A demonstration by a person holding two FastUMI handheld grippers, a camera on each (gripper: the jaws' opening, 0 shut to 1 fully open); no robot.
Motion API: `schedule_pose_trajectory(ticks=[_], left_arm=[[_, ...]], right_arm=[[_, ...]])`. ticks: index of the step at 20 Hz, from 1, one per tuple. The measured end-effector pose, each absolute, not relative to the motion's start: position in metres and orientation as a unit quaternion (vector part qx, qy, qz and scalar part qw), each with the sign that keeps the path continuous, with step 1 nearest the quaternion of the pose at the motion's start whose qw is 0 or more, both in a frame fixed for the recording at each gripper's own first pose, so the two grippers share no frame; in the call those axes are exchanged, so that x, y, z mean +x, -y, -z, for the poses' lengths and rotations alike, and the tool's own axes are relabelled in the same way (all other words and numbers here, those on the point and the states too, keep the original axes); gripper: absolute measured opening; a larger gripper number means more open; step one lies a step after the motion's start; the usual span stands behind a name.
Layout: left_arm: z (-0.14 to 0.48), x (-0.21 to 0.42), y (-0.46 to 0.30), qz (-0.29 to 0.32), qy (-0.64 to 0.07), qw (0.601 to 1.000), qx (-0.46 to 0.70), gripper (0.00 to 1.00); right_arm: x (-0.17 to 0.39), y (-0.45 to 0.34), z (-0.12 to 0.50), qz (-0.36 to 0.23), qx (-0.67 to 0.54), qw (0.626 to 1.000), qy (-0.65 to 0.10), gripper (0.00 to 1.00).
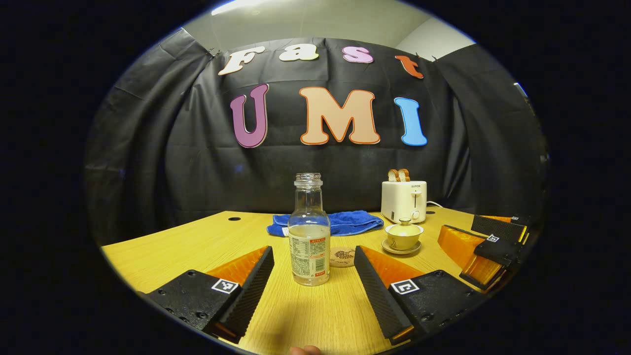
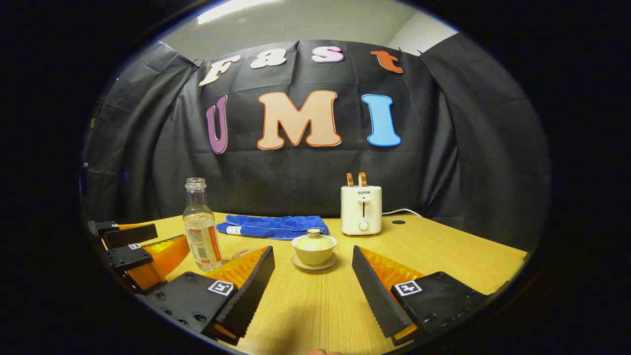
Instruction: Open the teacup lid with one hand, grasp the water bottle and pour water into the teacup with the other hand; after pouring, place the water bottle on the coaster and then close the teacup lid.
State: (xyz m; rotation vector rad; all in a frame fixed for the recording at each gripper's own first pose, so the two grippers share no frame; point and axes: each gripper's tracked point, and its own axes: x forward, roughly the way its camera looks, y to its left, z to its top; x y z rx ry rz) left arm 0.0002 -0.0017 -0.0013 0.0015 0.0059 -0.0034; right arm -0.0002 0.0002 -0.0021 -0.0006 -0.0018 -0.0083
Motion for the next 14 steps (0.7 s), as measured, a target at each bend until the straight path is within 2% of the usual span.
schedule_pose_trajectory(ticks=[14], left_arm=[[0.0015,0.0015,0.0031,0.002,-0.003,1.000,0.000,0.95]], right_arm=[[-0.0015,-0.0019,0.0012,0.003,0.000,1.000,0.000,1.00]])
